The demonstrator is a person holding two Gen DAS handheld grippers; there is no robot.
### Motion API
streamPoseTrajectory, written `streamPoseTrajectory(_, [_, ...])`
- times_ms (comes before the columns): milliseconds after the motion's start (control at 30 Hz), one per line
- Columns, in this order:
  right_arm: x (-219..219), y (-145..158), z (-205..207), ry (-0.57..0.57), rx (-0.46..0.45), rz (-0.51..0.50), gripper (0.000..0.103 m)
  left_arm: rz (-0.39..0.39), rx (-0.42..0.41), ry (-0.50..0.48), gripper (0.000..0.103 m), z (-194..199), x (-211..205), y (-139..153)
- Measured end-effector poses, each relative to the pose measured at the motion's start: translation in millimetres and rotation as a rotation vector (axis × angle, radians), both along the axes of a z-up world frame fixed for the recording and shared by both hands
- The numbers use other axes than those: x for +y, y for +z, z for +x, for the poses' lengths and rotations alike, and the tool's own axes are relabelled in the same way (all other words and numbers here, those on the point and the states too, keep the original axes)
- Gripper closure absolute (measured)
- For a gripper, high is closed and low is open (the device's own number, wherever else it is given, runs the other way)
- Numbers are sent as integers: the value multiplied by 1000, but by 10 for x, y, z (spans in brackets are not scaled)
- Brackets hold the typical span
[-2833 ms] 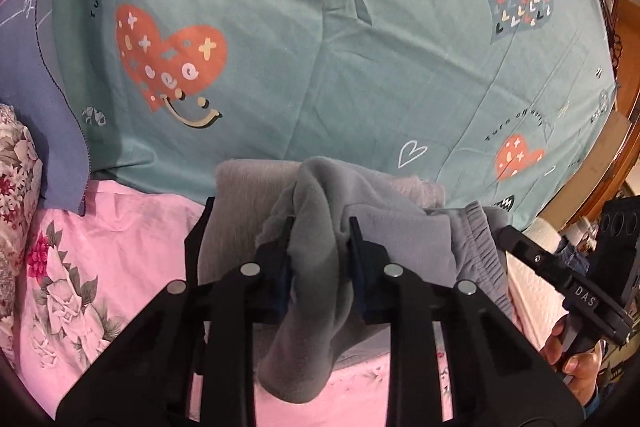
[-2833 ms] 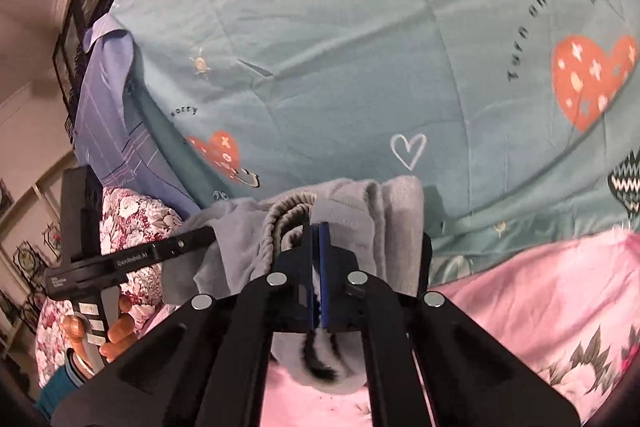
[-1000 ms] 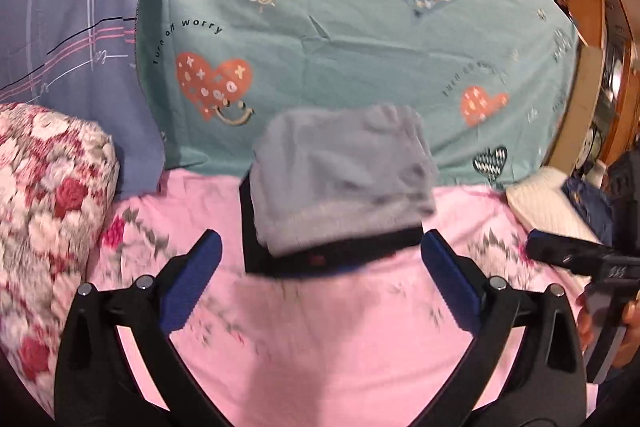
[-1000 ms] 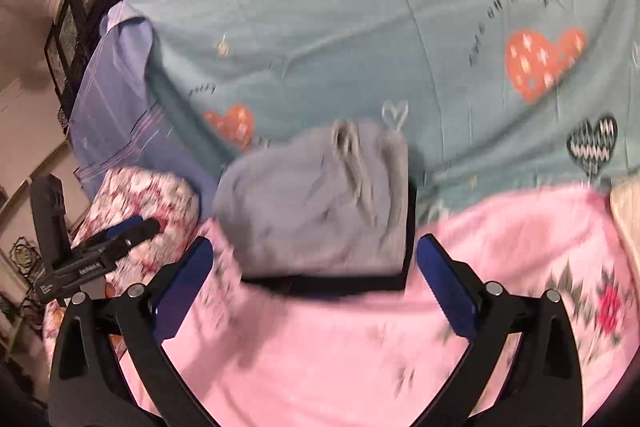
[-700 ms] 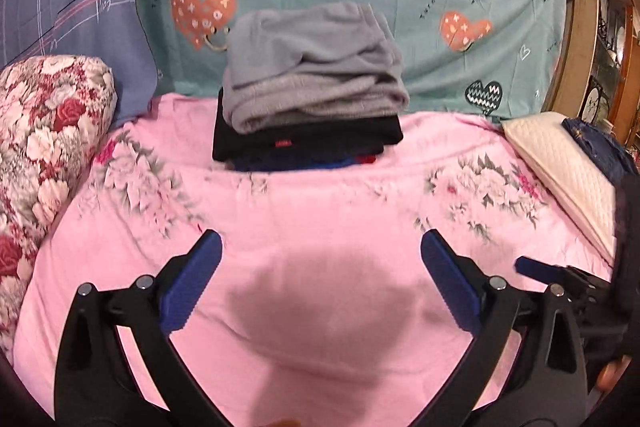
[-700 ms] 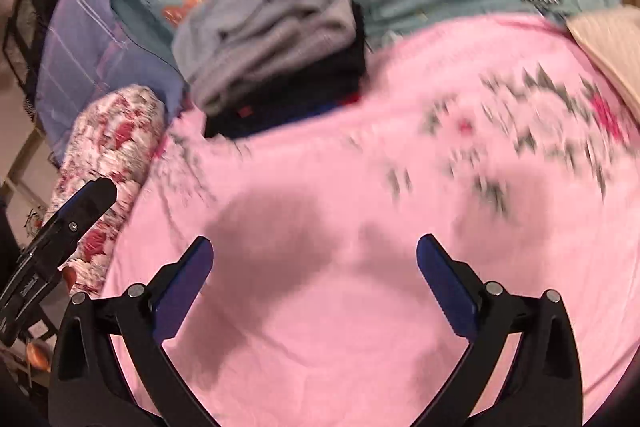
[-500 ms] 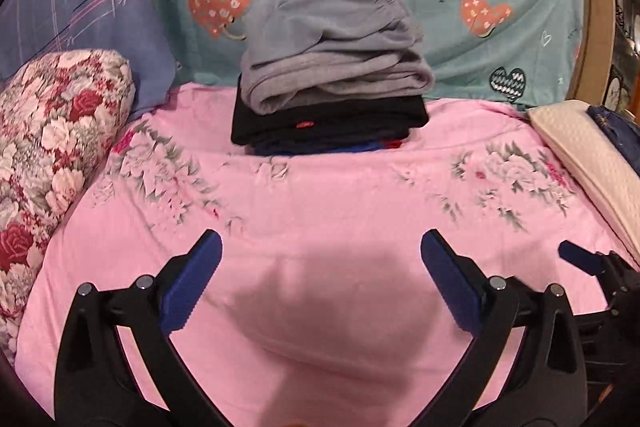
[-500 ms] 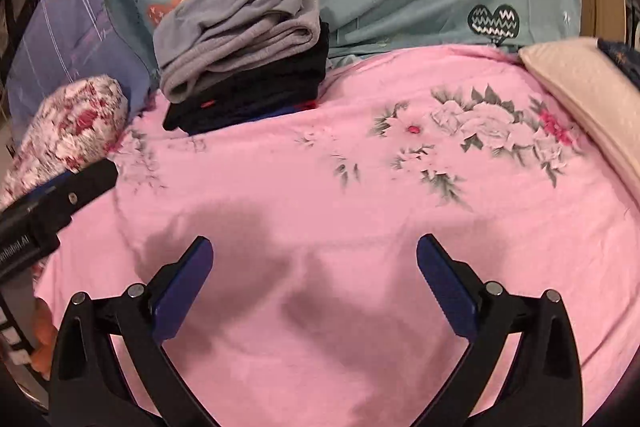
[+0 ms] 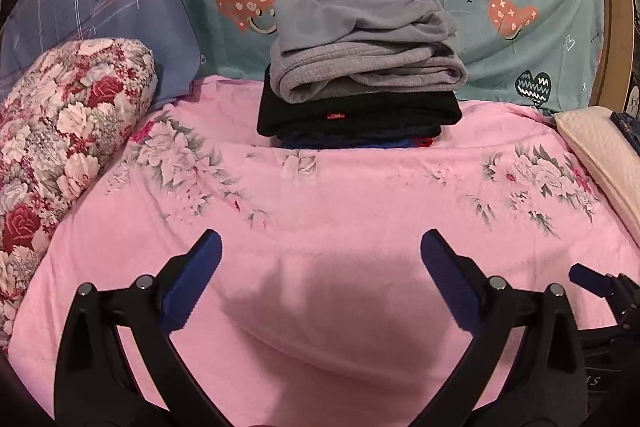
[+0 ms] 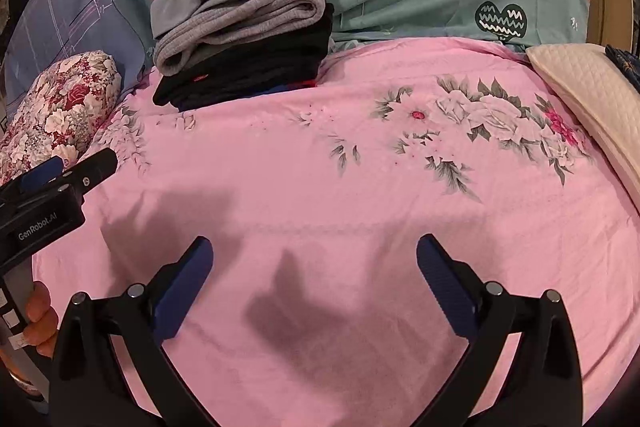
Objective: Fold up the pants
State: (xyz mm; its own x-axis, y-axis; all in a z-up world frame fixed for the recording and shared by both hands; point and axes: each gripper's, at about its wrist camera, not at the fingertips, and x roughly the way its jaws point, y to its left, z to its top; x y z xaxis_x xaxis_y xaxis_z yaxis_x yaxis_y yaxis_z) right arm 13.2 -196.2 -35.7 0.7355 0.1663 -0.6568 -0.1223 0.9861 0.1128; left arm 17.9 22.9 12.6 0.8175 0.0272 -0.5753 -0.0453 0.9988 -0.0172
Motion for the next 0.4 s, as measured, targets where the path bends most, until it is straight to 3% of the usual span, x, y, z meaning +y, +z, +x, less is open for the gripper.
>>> streamPoseTrajectory(133, [9,-50,19,9,29,24,1,16,22,30,2,60,4,-63])
streamPoseTrajectory(267, [33,-68,18,14,34,22,1,176,30,137,2,108,-77,-126])
streamPoseTrajectory(400, [42,-71,6,18,31,19,1,151,40,95,2,93,-90,-126])
